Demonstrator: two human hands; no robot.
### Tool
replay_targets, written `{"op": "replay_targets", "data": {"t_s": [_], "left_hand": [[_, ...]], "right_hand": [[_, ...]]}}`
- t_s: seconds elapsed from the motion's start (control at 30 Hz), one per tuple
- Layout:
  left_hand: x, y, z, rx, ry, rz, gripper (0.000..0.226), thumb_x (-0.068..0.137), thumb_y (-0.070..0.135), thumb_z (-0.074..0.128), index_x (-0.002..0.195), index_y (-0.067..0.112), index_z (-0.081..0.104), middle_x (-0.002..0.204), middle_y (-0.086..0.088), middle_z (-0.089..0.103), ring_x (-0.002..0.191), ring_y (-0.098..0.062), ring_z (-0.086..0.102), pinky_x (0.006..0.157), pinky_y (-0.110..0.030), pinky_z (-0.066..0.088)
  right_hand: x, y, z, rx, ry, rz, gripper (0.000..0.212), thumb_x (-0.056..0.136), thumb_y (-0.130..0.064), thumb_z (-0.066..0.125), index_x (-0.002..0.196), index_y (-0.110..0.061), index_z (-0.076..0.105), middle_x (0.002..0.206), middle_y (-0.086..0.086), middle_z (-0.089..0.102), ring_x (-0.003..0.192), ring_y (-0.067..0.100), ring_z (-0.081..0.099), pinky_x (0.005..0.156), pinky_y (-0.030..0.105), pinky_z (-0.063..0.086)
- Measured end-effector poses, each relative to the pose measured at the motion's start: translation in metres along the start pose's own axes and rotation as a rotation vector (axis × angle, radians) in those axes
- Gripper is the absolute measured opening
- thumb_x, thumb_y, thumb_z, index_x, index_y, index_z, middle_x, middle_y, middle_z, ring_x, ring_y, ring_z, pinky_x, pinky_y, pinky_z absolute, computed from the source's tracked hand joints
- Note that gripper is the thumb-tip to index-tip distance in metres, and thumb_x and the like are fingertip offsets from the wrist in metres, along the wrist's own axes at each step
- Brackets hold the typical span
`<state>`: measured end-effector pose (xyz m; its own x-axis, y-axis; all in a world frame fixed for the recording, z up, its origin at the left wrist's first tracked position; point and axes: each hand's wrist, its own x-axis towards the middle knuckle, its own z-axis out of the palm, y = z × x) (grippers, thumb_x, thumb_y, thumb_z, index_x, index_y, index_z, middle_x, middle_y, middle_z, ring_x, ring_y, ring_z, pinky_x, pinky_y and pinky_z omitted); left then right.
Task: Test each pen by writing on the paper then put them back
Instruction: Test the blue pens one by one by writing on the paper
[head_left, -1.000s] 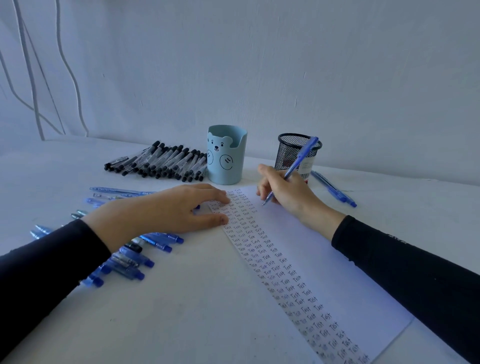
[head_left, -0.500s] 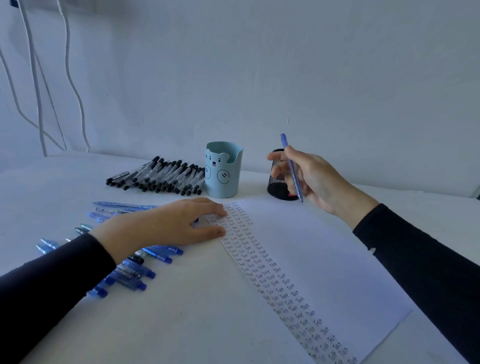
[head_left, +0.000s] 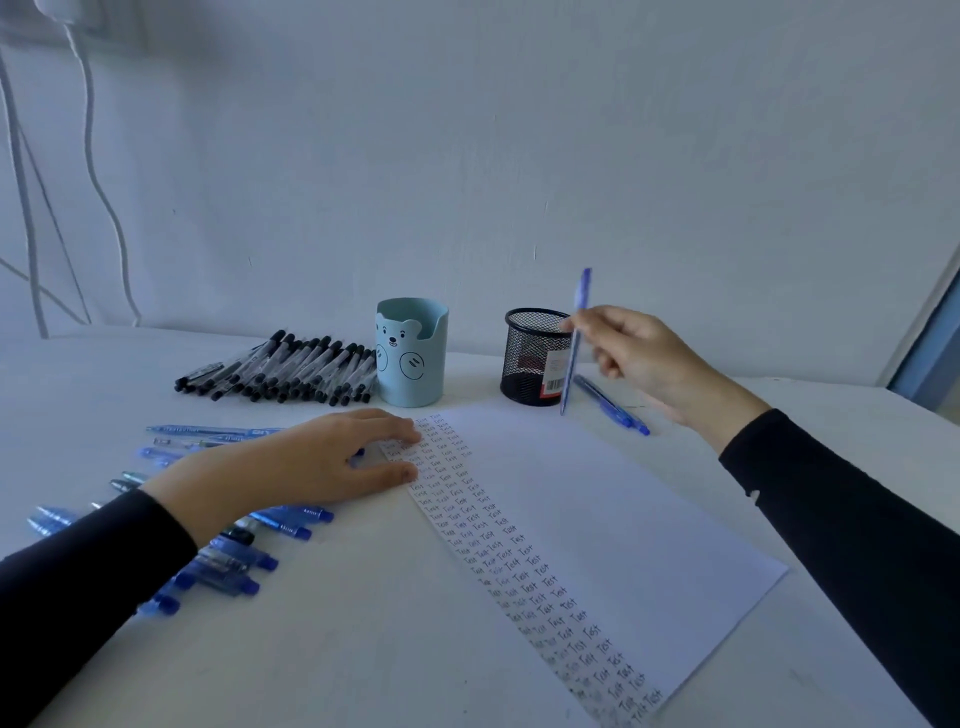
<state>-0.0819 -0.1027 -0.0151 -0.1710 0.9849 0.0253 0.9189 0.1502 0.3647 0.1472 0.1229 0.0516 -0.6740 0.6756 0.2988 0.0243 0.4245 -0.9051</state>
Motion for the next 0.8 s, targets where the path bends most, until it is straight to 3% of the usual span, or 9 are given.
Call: {"op": "replay_targets", "data": {"t_s": [0.13,0.23,0.37,0.47,0.5,0.57,0.67,0.8], "left_hand": [[0.002,-0.004,0.001,0.01,-0.005,0.001,0.077,0.066,0.091,0.034,0.132,0.053,0.044,0.137,0.031,0.039,0.117,-0.004,0.052,0.105,-0.03,0.043],[0.002,-0.005,0.0,0.023,-0.012,0.004,0.075,0.066,0.09,0.033,0.132,0.055,0.042,0.137,0.033,0.038,0.117,-0.003,0.051,0.104,-0.029,0.044],[0.003,-0.004,0.001,0.015,0.0,0.026,0.067,0.065,0.092,0.032,0.124,0.06,0.041,0.136,0.033,0.038,0.117,0.0,0.051,0.103,-0.024,0.042],[0.004,-0.006,0.002,0.024,0.0,0.028,0.066,0.065,0.092,0.032,0.123,0.061,0.04,0.137,0.032,0.039,0.117,0.0,0.05,0.104,-0.025,0.041],[0.005,-0.007,0.002,0.023,0.0,0.03,0.066,0.065,0.092,0.032,0.123,0.061,0.04,0.137,0.032,0.039,0.117,0.001,0.05,0.104,-0.026,0.042],[0.005,-0.007,0.002,0.02,0.006,0.037,0.071,0.064,0.093,0.032,0.125,0.059,0.041,0.138,0.031,0.039,0.119,0.002,0.048,0.105,-0.025,0.041],[0.005,-0.006,0.002,0.028,0.015,0.042,0.078,0.065,0.09,0.032,0.132,0.051,0.044,0.138,0.029,0.039,0.121,0.002,0.046,0.105,-0.022,0.039],[0.004,-0.004,0.001,0.022,0.021,0.053,0.079,0.065,0.09,0.032,0.132,0.051,0.045,0.138,0.029,0.039,0.121,0.001,0.047,0.105,-0.023,0.04]], "right_hand": [[0.007,0.007,-0.029,-0.093,0.298,-0.095,0.015,0.096,-0.021,0.057,0.084,-0.013,0.06,0.065,-0.003,0.053,0.053,0.008,0.046,0.055,0.021,0.042],[0.007,0.026,-0.037,-0.277,0.373,-0.103,0.008,0.088,-0.017,0.064,0.085,-0.01,0.064,0.074,0.0,0.068,0.062,0.011,0.059,0.061,0.019,0.048],[0.009,0.064,-0.04,-0.479,0.34,-0.001,0.01,0.088,-0.01,0.067,0.095,-0.012,0.072,0.091,0.001,0.07,0.074,0.009,0.061,0.058,0.004,0.04],[0.005,0.082,-0.045,-0.558,0.262,0.07,0.017,0.089,-0.012,0.066,0.105,-0.016,0.072,0.102,0.0,0.068,0.09,0.013,0.061,0.072,0.017,0.045],[0.003,0.084,-0.045,-0.567,0.226,0.101,0.015,0.09,-0.017,0.066,0.104,-0.018,0.072,0.1,-0.003,0.068,0.091,0.013,0.062,0.071,0.02,0.047],[0.0,0.084,-0.044,-0.59,0.161,0.137,0.012,0.091,-0.025,0.064,0.093,-0.017,0.073,0.09,-0.005,0.071,0.085,0.014,0.064,0.064,0.018,0.046],[-0.003,0.08,-0.037,-0.594,0.146,0.135,0.026,0.091,-0.028,0.057,0.076,-0.011,0.07,0.066,-0.007,0.067,0.065,0.013,0.057,0.064,0.025,0.043],[-0.001,0.082,-0.027,-0.59,0.17,0.093,0.016,0.085,-0.024,0.071,0.089,-0.009,0.075,0.08,-0.003,0.072,0.082,0.016,0.066,0.075,0.026,0.048]]}}
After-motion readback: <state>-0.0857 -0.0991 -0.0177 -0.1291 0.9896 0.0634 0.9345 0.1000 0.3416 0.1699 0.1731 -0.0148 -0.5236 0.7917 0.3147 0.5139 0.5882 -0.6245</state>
